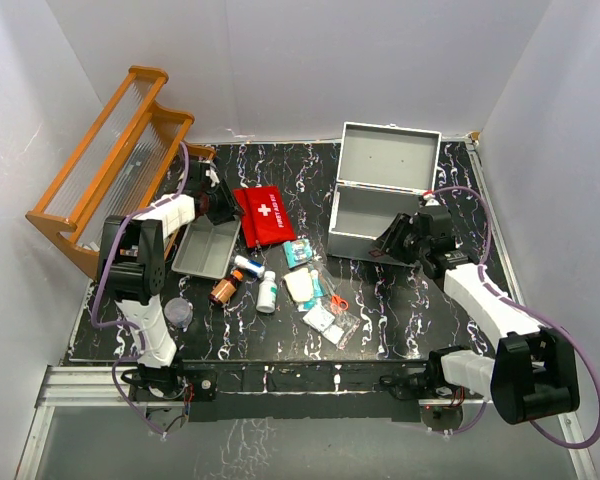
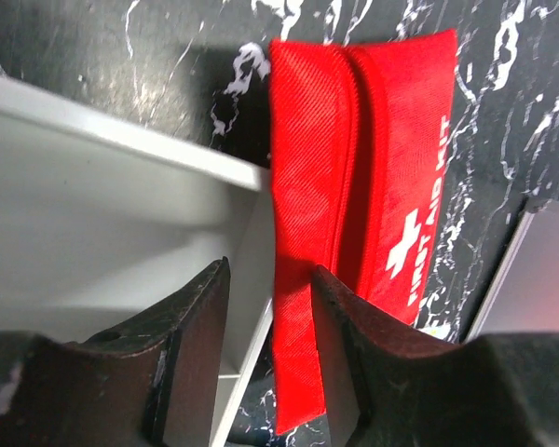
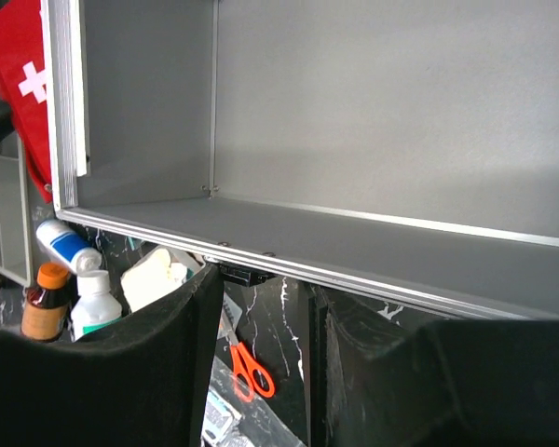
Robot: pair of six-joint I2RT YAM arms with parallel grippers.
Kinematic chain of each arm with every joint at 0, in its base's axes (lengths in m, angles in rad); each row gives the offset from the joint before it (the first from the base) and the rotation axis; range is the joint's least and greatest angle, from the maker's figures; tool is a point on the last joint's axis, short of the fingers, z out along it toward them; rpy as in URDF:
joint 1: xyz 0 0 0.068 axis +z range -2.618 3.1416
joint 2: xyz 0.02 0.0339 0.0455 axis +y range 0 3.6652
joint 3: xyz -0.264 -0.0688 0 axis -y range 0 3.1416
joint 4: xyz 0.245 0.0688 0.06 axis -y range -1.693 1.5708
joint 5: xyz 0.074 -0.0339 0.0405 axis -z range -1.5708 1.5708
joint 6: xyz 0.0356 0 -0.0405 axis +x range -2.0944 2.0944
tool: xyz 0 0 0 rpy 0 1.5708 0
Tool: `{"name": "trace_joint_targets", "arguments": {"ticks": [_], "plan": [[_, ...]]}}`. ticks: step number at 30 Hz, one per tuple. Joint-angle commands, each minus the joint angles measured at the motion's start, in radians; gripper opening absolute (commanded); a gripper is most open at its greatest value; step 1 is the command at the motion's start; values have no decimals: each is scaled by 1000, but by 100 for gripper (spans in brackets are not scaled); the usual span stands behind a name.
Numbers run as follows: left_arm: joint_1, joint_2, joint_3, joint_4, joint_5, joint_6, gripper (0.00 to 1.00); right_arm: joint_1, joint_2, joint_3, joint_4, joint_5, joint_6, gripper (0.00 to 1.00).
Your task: Organize the medicine kit
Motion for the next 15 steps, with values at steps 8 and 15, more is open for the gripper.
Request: {"name": "trace_joint_targets", "arguments": {"ticks": [8, 15], "plan": [[22, 34, 83, 69, 150, 15, 24, 1, 1, 55, 90, 41, 3, 34], [24, 26, 91, 48, 145, 36, 0, 9, -40, 70, 37, 17, 11, 34]]}}
